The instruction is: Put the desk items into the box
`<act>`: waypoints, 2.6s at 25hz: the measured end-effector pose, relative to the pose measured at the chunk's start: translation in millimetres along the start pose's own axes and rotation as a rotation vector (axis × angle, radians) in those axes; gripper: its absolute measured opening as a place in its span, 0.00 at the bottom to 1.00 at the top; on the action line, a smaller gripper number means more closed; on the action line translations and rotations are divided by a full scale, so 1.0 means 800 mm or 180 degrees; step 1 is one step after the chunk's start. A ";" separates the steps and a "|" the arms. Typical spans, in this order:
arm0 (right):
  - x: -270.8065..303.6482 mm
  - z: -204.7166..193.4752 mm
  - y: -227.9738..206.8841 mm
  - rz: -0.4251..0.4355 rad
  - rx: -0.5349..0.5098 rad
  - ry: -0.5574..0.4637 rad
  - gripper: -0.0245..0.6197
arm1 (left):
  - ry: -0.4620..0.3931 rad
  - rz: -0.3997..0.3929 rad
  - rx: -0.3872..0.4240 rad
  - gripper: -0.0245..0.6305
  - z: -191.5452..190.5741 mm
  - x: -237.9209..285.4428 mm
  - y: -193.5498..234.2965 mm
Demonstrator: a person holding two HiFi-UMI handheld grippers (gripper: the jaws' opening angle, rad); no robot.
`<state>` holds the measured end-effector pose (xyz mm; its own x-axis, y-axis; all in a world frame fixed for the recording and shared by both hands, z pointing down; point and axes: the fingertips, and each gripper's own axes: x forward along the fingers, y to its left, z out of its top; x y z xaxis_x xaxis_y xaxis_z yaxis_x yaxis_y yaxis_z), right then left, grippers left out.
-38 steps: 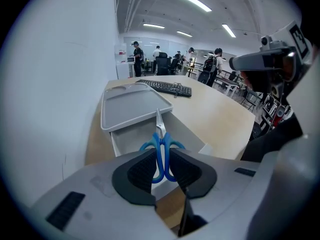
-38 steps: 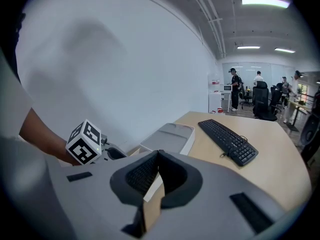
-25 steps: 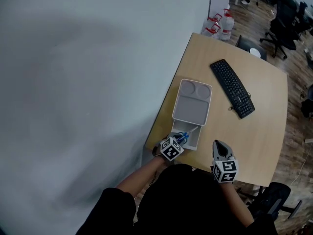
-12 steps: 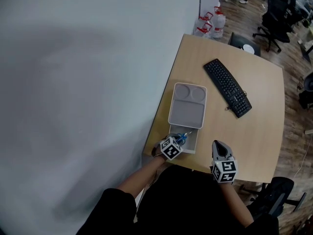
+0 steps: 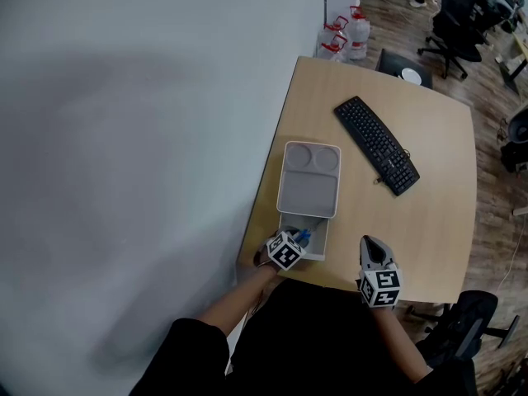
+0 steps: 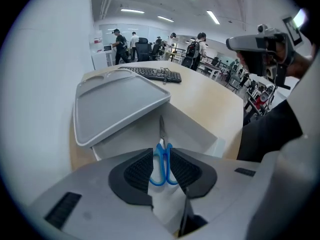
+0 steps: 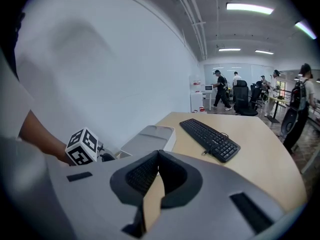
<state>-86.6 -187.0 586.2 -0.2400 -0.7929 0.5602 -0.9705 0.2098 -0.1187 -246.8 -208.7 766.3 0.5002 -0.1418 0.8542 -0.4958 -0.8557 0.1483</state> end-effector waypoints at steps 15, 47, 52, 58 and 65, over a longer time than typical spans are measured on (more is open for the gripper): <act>-0.002 -0.004 -0.021 0.0040 0.0079 -0.0006 0.13 | -0.0389 0.0093 -0.0414 0.17 0.027 -0.027 -0.001; -0.226 0.062 -0.310 -0.0321 0.0232 -0.0721 0.13 | -0.2414 0.0417 -0.1085 0.08 0.394 -0.133 -0.247; -0.249 0.082 -0.348 -0.0393 0.0177 -0.0851 0.13 | -0.2431 0.0540 -0.1004 0.08 0.430 -0.124 -0.259; -0.260 0.089 -0.380 -0.0527 0.0012 -0.0897 0.13 | -0.2466 0.0606 -0.0982 0.08 0.455 -0.110 -0.270; -0.256 0.090 -0.390 -0.0510 -0.0071 -0.0889 0.13 | -0.2499 0.0617 -0.0969 0.08 0.461 -0.100 -0.270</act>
<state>263.9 -131.4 450.0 -0.0842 -0.9425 0.3233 -0.9964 0.0797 -0.0273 81.9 -195.6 482.3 0.6773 -0.6703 0.3034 -0.7356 -0.6261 0.2586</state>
